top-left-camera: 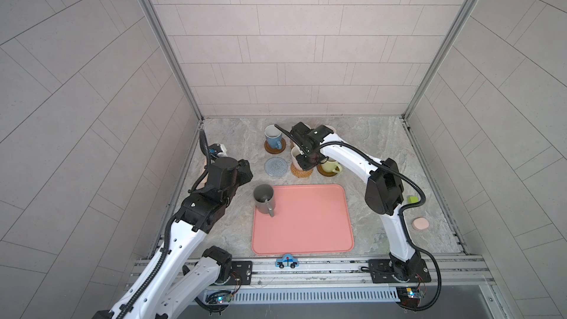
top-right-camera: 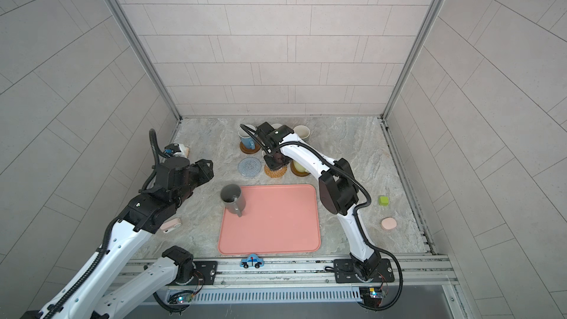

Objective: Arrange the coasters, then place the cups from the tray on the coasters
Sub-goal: 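Lower the held pink-handled mug onto the woven rattan coaster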

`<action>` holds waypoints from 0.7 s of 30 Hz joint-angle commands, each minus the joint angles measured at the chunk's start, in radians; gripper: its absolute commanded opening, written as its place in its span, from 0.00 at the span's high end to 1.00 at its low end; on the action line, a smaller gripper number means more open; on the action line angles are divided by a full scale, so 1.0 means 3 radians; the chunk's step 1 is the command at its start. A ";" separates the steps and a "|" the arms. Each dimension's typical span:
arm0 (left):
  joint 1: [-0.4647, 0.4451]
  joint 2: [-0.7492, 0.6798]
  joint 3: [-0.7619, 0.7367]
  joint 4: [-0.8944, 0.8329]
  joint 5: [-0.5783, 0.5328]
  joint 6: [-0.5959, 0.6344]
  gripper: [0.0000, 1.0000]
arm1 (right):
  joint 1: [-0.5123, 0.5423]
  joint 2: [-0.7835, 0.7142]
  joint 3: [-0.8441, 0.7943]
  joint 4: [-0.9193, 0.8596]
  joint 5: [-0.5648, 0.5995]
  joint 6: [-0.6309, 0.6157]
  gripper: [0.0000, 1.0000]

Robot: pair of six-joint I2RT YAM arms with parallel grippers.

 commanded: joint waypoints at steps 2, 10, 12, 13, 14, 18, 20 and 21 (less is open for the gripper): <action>0.0017 -0.0045 -0.0021 -0.0043 -0.0066 -0.0030 0.42 | -0.0025 0.0033 0.0111 -0.0030 0.0014 -0.0027 0.91; 0.0017 -0.0042 -0.0006 -0.0049 -0.0074 -0.0025 0.42 | -0.0035 0.0048 0.0091 -0.0011 0.0009 -0.0024 0.91; 0.0018 -0.0044 0.0001 -0.0051 -0.0070 -0.0020 0.42 | -0.0041 0.0051 0.0091 0.0001 0.0009 -0.0019 0.91; 0.0018 -0.0043 0.0008 -0.0054 -0.0070 -0.0019 0.42 | -0.0045 0.0051 0.0095 0.0005 0.0009 -0.0019 0.91; 0.0018 -0.0044 0.0008 -0.0053 -0.0070 -0.0016 0.42 | -0.0045 0.0051 0.0091 0.0011 0.0004 -0.0012 0.91; 0.0018 -0.0032 0.0019 -0.0051 -0.0065 -0.0019 0.42 | -0.0052 0.0058 0.0090 0.0017 -0.0009 -0.0014 0.91; 0.0020 -0.0031 0.0020 -0.0053 -0.0065 -0.0019 0.42 | -0.0062 0.0061 0.0083 0.0017 -0.0006 -0.0018 0.91; 0.0018 -0.0032 0.0012 -0.0051 -0.0065 -0.0019 0.42 | -0.0059 0.0061 0.0076 0.0020 -0.0006 -0.0018 0.91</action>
